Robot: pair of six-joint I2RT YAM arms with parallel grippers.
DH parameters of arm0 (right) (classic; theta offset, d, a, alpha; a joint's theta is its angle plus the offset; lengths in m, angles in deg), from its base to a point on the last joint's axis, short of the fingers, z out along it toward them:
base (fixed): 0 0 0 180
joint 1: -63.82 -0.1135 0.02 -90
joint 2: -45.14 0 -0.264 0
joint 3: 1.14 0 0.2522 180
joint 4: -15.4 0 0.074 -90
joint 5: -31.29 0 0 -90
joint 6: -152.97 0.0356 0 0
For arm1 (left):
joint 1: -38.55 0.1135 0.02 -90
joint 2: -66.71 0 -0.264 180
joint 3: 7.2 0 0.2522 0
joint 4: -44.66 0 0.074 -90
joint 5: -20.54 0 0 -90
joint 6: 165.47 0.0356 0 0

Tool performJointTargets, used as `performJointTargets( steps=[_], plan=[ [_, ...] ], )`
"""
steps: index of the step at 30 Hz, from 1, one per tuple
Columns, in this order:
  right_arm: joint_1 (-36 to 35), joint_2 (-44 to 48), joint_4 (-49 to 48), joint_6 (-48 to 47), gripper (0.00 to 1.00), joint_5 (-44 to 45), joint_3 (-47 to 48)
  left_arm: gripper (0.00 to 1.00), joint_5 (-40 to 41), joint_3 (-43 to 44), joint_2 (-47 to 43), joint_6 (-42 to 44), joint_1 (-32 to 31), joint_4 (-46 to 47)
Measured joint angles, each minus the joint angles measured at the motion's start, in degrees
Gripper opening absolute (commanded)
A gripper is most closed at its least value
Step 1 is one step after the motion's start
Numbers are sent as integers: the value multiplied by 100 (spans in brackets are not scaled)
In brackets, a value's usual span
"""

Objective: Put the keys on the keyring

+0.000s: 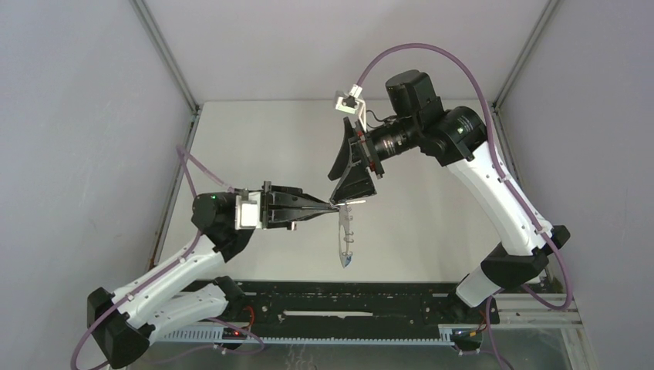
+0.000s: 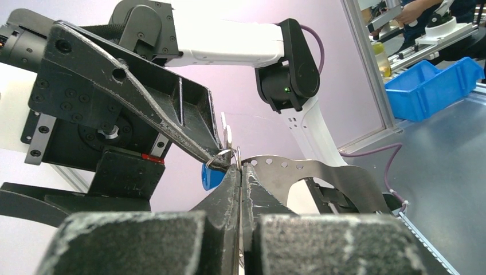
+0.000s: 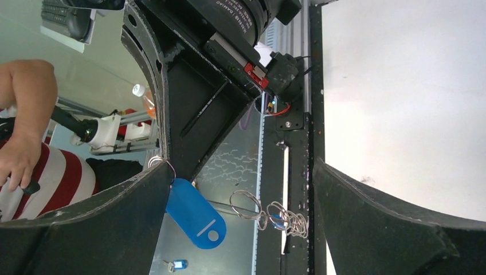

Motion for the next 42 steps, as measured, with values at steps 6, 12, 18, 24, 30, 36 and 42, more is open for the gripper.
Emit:
performJointTargets(
  steps=[6,12,18,24,30,36,42],
  plan=[
    [-4,7,-118,118,100,-225,-90,0,22,-33,-151,0,0,4],
    [-74,-7,-122,208,100,-219,-105,0,20,-35,-155,4,-24,7],
    [-186,-13,-59,319,100,90,-46,0,20,-76,-181,-4,-33,22],
    [-564,81,-63,328,100,994,170,0,22,-125,-304,-214,-39,9],
    [-892,269,-125,192,100,1912,199,0,57,-162,-330,-352,-44,-4],
    [-1276,258,-81,-212,100,2693,463,0,103,-162,-330,-448,-44,-26],
    [-1309,227,-28,-415,100,2874,511,0,151,-162,-280,-450,-44,-39]
  ],
)
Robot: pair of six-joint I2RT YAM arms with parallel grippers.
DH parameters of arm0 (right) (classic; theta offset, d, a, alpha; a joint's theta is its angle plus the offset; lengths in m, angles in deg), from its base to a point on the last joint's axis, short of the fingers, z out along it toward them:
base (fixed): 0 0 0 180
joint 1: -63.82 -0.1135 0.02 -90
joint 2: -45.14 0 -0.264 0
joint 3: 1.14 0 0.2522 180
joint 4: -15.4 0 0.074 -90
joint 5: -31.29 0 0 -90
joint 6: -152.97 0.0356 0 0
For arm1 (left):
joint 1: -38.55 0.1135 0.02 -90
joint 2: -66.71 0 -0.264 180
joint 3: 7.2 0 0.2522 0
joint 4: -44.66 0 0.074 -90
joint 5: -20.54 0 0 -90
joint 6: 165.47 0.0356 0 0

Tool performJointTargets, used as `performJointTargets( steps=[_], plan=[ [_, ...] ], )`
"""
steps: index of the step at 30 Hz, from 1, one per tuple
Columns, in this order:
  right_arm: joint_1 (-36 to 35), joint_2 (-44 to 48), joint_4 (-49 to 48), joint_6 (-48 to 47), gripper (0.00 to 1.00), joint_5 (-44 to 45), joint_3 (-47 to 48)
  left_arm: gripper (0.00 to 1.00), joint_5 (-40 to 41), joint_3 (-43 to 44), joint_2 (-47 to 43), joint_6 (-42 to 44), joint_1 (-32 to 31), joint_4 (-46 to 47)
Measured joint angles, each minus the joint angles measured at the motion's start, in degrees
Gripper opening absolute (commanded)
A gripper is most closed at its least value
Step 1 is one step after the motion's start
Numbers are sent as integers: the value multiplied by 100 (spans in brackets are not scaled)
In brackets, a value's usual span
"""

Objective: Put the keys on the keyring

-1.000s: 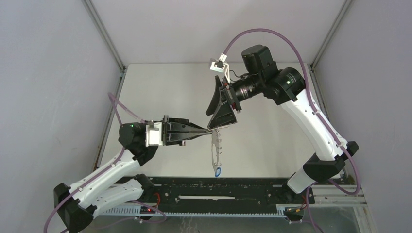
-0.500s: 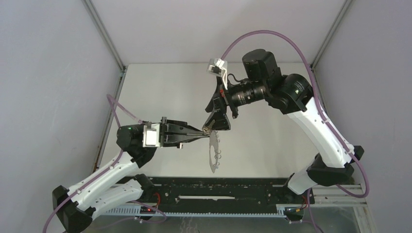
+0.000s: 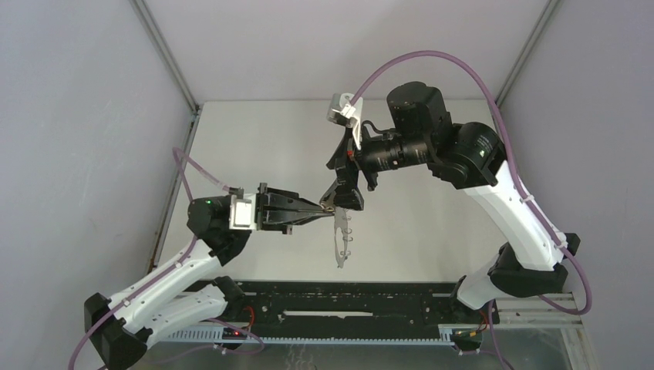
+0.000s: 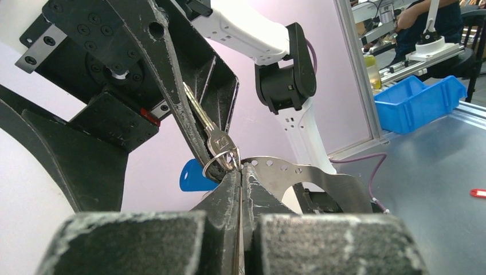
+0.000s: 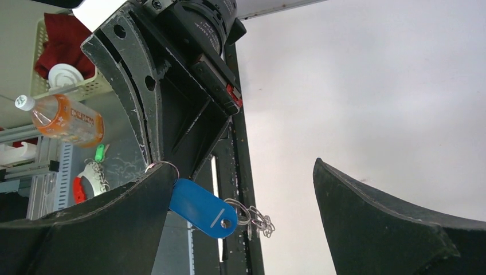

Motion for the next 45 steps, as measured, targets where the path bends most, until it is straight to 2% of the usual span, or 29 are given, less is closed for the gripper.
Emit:
performJointTargets(
  steps=[7,12,22,45],
  plan=[
    [22,-90,42,-35,100,-212,2,0,-177,0,33,17,7,15],
    [363,-13,-142,61,100,-1152,-498,0,-466,0,120,74,2,50],
    [446,-188,-48,129,100,-2433,-826,0,-1152,0,118,74,-76,210],
    [522,-385,-221,675,100,-3473,-1224,0,-1071,-299,-125,509,-170,452]
  ],
)
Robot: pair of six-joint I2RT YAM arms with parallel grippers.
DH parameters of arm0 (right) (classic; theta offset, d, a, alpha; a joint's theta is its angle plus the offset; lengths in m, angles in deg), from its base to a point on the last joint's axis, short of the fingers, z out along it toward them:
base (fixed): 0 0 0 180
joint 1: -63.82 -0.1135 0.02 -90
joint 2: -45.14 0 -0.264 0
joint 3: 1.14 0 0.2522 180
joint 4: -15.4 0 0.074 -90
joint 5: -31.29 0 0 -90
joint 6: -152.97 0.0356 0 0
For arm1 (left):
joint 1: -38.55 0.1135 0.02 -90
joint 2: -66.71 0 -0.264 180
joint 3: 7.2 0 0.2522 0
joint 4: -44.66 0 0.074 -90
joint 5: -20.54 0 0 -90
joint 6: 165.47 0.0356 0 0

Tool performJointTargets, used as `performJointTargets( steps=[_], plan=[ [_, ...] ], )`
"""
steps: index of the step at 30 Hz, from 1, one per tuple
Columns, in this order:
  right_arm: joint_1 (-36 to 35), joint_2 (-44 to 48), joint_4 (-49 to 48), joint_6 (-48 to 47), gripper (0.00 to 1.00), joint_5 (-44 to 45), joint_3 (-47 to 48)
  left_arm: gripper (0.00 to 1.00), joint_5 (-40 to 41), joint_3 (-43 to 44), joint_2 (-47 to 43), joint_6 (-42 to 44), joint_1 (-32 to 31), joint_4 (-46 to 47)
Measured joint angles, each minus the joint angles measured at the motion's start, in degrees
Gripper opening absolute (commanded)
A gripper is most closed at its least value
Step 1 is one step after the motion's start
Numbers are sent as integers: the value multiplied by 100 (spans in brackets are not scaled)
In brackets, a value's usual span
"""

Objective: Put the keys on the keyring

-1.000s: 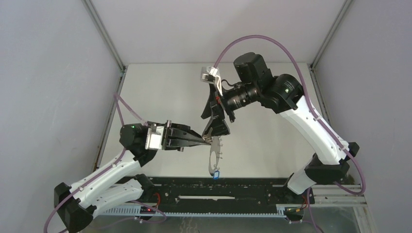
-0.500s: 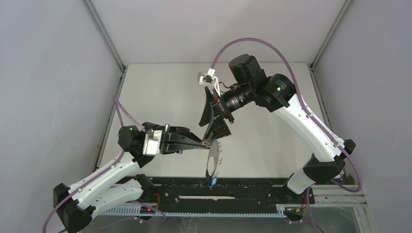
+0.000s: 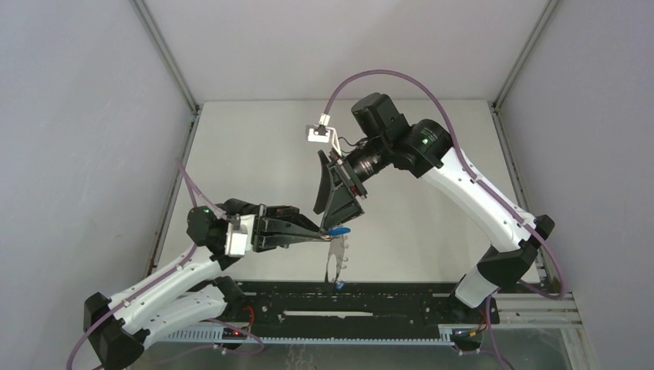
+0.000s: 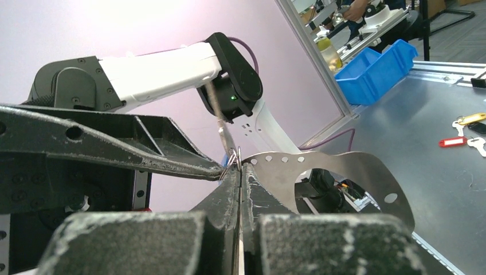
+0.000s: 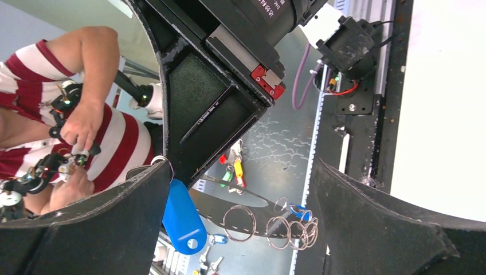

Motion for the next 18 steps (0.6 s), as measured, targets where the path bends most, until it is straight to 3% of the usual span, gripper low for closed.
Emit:
performJointTargets(
  steps=[18],
  plan=[
    [20,-341,-118,529,100,-317,212,0,450,-173,-96,39,-81,284]
  ],
)
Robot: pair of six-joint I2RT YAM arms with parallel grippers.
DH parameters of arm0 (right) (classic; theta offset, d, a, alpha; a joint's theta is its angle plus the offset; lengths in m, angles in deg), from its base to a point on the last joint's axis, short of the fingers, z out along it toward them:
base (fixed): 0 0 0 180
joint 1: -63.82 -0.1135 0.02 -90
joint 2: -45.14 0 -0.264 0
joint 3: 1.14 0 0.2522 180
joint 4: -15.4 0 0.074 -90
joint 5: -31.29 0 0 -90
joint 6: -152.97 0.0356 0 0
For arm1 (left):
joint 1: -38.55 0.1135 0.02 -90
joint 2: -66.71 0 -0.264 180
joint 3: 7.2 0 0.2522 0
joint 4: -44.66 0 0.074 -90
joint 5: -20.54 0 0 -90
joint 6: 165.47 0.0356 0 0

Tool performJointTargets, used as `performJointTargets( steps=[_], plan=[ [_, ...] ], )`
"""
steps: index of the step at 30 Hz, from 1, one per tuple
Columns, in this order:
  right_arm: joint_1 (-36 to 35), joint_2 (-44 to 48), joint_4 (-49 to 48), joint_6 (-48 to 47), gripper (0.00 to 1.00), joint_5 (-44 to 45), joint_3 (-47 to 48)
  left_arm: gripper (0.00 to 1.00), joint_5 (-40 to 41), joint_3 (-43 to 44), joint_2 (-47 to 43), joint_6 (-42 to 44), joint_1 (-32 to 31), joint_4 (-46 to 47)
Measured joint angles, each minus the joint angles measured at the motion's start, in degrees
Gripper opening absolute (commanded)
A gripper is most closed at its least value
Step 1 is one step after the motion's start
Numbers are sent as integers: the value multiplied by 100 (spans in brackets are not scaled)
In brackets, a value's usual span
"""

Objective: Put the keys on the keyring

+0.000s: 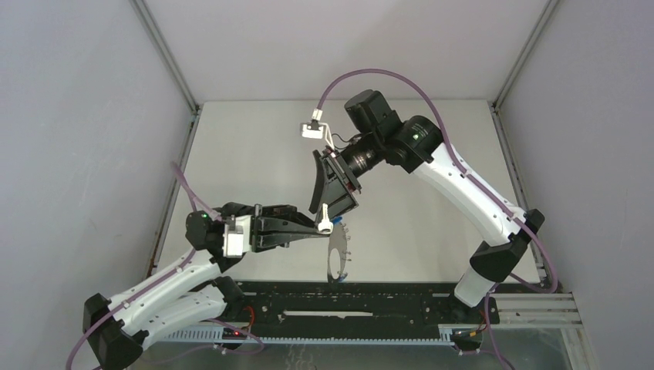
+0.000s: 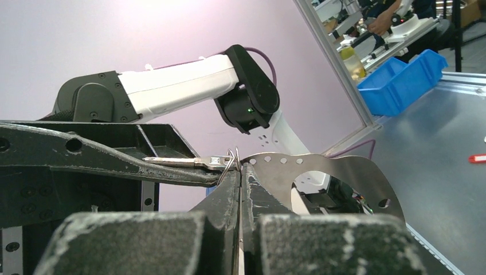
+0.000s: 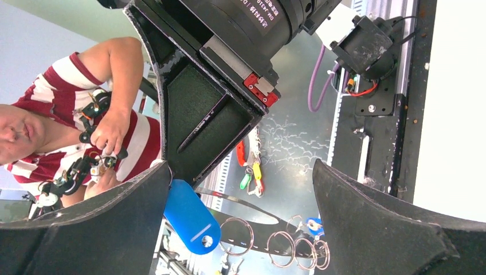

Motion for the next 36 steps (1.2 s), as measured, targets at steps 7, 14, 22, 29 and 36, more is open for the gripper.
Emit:
performJointTargets(
  steps=[7,14,22,29,36],
  plan=[
    [214,-39,-111,181,100,15,160,0,442,0,-15,0,-7,-11],
    [236,-52,-214,286,100,-42,164,0,535,0,-15,96,-7,-4],
    [308,-125,-260,575,100,-398,-46,0,439,-4,11,643,2,-15],
    [367,-125,-433,929,100,-645,-448,0,455,-186,28,1082,17,4],
    [415,-125,-553,1145,100,-662,-457,0,529,-186,33,1480,20,35]
  ],
)
